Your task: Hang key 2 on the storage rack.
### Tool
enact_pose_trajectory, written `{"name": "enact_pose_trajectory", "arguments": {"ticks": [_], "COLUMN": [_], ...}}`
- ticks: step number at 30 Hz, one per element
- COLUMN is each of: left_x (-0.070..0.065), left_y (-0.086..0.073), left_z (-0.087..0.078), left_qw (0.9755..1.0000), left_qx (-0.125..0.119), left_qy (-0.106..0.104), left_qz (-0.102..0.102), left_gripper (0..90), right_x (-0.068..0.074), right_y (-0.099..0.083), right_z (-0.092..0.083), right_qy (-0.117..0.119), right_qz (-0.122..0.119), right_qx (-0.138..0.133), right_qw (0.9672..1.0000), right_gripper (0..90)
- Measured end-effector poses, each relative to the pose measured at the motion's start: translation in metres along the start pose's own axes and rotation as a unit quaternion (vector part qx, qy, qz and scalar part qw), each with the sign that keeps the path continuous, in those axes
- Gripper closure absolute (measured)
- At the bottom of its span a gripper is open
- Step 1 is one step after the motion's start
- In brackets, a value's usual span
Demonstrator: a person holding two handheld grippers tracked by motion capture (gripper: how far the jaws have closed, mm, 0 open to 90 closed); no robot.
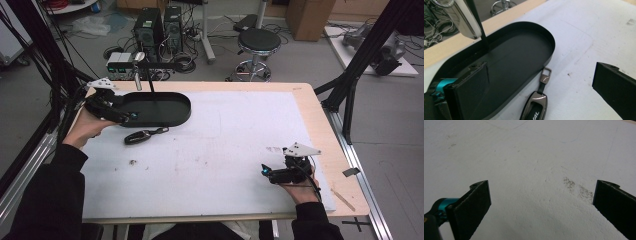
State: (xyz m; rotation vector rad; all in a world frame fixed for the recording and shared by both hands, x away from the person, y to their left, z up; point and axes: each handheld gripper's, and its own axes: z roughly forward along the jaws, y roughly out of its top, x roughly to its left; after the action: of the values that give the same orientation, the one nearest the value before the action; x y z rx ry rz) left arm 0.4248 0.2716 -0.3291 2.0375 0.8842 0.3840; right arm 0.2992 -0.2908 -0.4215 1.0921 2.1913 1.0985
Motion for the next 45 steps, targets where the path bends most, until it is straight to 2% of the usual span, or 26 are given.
{"name": "enact_pose_trajectory", "arguments": {"ticks": [12,21,30,34,40,45], "left_x": [-0.004,-0.007,-0.013,-0.018,-0.022,-0.02], "left_y": [-0.008,-0.016,-0.019,-0.021,-0.023,-0.027], "left_z": [0.012,0.019,0.033,0.041,0.052,0.063], "left_qw": [0.9998,0.9989,0.9951,0.9918,0.9895,0.9865], "left_qx": [0.017,0.042,0.083,0.113,0.129,0.148], "left_qy": [-0.012,-0.019,-0.045,-0.044,-0.045,-0.048], "left_qz": [0.001,0.008,0.03,0.043,0.049,0.05], "left_gripper": [1.7,1.7,2.6,2.6,2.6,2.6], "right_x": [0.0,0.0,0.001,0.002,0.002,0.001], "right_y": [0.005,0.005,0.005,0.005,0.004,0.003], "right_z": [0.008,0.01,0.01,0.01,0.008,0.007], "right_qy": [0.006,0.006,0.007,0.009,0.011,0.009], "right_qz": [-0.006,-0.009,-0.01,-0.012,-0.013,-0.013], "right_qx": [0.003,0.006,0.007,0.008,0.004,0.005], "right_qw": [1.0,0.9999,0.9999,0.9999,0.9999,0.9999], "right_gripper": [0.8,0.8,0.8,0.8,0.8,0.8]}}
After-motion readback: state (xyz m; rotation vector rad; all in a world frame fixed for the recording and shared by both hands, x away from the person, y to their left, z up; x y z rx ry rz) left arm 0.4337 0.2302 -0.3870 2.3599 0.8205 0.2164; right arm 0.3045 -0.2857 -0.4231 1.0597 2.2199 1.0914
